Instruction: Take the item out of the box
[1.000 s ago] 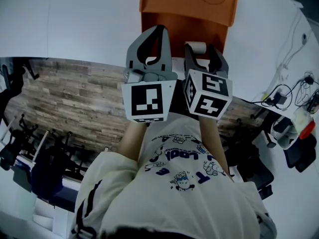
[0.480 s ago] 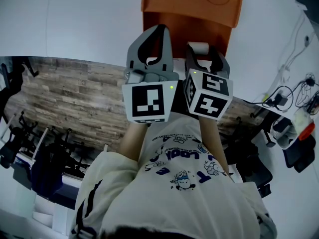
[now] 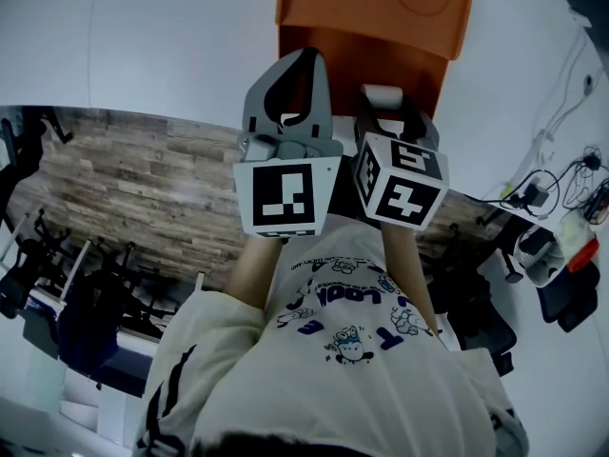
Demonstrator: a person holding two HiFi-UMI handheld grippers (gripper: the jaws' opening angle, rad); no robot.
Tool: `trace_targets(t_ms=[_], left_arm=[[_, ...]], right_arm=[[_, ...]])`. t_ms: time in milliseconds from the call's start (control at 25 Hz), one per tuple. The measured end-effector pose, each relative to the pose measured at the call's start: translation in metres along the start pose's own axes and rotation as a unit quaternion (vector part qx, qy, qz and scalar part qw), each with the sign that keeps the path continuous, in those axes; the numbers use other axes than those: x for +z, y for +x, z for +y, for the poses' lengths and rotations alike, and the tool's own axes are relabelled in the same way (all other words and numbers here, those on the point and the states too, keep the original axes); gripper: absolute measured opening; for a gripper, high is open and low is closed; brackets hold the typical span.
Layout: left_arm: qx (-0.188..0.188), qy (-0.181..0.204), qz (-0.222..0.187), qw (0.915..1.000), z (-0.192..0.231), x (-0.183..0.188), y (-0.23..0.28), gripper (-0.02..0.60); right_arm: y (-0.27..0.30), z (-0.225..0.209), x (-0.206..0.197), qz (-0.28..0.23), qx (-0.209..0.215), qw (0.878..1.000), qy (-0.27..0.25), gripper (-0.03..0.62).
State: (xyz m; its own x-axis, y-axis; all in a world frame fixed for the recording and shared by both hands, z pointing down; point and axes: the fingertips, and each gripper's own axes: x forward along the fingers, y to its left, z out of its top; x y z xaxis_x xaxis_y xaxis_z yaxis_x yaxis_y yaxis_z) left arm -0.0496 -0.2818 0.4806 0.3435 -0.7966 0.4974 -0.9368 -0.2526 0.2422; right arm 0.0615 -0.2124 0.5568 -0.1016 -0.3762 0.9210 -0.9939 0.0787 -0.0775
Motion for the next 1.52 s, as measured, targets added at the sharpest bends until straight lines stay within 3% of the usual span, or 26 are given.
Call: trace_targets(t_ms=[920,1520], left_arm=[[-0.007,-0.007,0.011,0.9999,0.008,0.000,0.013,0.018],[-0.010,0.005,0.023,0.9997,0.003,0.000,0.014,0.020]], right_arm=[[0.012,-0.006,-0.003,0.061,-0.034,0.998,0.013,0.276],[0.011,-0.004,-0.003,0.065,-0.021,0.998,0.007,0.275]])
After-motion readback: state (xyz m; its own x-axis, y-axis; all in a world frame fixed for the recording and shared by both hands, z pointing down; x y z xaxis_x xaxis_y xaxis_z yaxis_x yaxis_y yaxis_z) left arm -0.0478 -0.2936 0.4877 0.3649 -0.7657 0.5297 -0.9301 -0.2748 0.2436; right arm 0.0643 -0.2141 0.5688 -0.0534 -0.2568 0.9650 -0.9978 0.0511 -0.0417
